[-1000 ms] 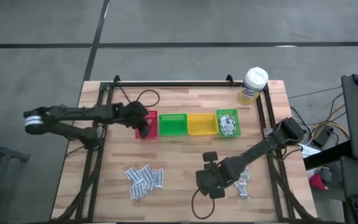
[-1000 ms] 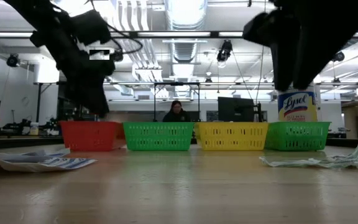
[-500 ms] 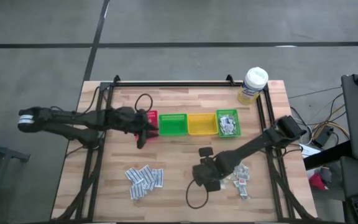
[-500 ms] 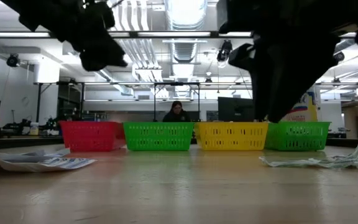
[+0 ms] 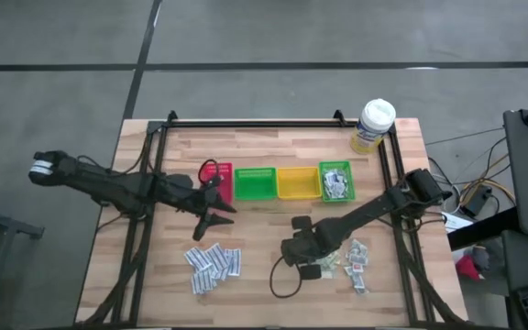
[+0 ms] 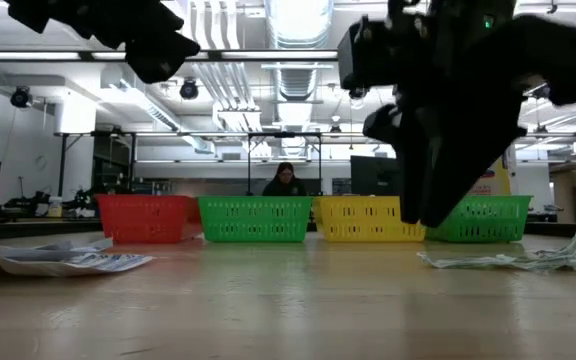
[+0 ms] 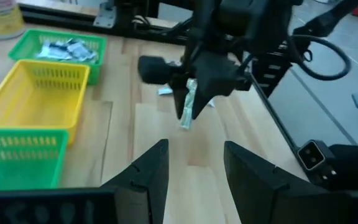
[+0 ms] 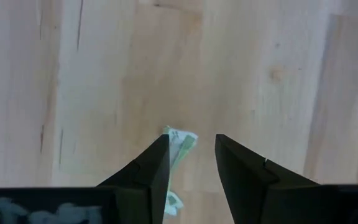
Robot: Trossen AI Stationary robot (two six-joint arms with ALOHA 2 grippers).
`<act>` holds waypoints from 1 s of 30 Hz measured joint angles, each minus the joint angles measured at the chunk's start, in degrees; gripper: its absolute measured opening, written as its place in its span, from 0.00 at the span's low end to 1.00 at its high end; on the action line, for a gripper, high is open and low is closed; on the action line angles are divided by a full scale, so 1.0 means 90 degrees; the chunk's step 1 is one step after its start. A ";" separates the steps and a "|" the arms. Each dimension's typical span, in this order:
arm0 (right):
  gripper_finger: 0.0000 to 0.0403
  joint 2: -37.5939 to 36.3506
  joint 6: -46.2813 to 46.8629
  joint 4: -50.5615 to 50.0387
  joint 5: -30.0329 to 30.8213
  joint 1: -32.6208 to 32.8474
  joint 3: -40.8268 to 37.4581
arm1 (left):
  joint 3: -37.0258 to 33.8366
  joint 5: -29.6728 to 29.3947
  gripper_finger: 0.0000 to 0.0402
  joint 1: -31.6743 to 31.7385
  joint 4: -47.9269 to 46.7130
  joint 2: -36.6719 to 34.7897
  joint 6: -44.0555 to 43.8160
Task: Pick & Place First Aid Supplies
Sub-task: Put the green bandage into the red bin
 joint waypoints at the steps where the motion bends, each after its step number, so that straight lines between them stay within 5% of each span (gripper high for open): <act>1: 0.30 0.0049 -0.0008 0.0027 -0.0001 0.0000 -0.0011 | 0.0000 -0.0005 0.37 -0.0035 0.0020 0.0002 0.0043; 13: 0.29 0.0574 -0.0071 0.0008 -0.0019 0.0000 0.0025 | 0.0000 -0.0008 0.37 -0.0258 0.0098 0.0034 0.0355; 30: 0.14 0.0437 -0.0025 0.0016 -0.0022 -0.0034 -0.0028 | 0.0000 -0.0007 0.37 -0.0265 0.0113 0.0036 0.0355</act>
